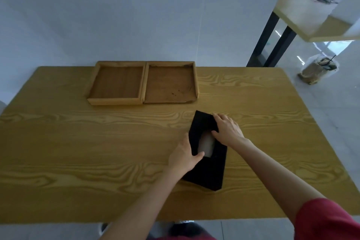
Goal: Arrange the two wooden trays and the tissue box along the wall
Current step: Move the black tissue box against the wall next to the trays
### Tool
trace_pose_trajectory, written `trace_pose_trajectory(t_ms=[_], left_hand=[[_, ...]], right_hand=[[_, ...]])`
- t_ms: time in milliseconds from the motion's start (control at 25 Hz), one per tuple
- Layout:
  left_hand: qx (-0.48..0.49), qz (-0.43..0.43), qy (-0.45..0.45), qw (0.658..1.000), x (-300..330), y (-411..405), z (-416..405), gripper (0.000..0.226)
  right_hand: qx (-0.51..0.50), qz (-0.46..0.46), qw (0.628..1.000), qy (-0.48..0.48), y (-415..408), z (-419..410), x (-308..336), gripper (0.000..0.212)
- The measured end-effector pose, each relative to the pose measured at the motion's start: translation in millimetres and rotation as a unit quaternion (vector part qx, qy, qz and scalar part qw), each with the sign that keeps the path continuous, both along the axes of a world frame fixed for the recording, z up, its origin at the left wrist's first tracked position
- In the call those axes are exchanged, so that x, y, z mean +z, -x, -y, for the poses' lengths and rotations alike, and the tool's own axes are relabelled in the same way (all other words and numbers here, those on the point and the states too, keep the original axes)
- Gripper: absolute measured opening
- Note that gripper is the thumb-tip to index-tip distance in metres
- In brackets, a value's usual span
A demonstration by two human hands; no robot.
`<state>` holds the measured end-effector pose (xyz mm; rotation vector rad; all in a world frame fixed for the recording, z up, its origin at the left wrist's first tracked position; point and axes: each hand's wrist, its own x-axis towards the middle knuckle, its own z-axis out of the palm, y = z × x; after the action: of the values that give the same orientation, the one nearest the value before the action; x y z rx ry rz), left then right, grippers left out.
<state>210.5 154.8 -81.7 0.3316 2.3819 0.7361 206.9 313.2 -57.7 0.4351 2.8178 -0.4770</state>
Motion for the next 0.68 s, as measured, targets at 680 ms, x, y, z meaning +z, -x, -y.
trace_pose_trajectory(t_ms=[680], left_hand=[[-0.121,-0.13,0.077,0.981,20,75,80,0.058]], right_hand=[[-0.14,0.025,0.985,0.098,-9,69,-5,0.064]])
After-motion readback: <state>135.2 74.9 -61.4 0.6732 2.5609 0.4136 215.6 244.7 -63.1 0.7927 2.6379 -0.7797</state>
